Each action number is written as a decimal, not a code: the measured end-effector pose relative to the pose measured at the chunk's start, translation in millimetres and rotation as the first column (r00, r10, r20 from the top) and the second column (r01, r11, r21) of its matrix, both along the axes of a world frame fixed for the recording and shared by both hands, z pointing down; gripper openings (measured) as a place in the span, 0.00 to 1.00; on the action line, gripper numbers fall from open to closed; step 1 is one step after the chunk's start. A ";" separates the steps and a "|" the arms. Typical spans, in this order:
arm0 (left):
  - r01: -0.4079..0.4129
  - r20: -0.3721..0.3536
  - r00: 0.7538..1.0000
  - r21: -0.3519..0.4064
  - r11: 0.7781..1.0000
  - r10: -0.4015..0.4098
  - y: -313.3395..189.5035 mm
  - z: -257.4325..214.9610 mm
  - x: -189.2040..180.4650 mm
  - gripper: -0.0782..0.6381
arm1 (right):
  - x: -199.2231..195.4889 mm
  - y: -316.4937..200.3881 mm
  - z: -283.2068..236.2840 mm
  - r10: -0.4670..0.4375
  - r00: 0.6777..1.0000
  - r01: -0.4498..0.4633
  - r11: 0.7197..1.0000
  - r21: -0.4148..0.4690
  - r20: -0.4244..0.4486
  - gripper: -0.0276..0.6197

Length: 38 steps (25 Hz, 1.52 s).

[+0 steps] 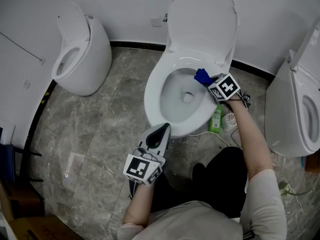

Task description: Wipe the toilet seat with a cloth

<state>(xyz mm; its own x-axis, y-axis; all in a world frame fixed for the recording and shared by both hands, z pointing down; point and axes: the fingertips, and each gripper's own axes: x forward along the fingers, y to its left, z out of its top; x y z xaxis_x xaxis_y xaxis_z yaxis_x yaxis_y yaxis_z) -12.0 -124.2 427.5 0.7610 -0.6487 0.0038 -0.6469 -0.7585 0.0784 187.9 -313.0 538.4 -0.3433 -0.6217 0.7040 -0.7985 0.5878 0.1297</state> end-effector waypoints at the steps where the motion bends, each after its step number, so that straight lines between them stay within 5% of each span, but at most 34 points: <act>1: 0.000 0.001 1.000 -0.001 1.000 0.000 -0.5 0.5 -0.1 0.12 | 1.3 -1.8 -0.2 0.008 1.000 -0.008 1.000 0.000 -0.001 0.13; 38: 0.055 0.006 0.998 -0.056 0.997 -0.055 -11.0 21.8 -16.3 0.12 | 25.4 -45.9 1.2 0.051 0.998 -0.052 0.999 -0.010 -0.044 0.13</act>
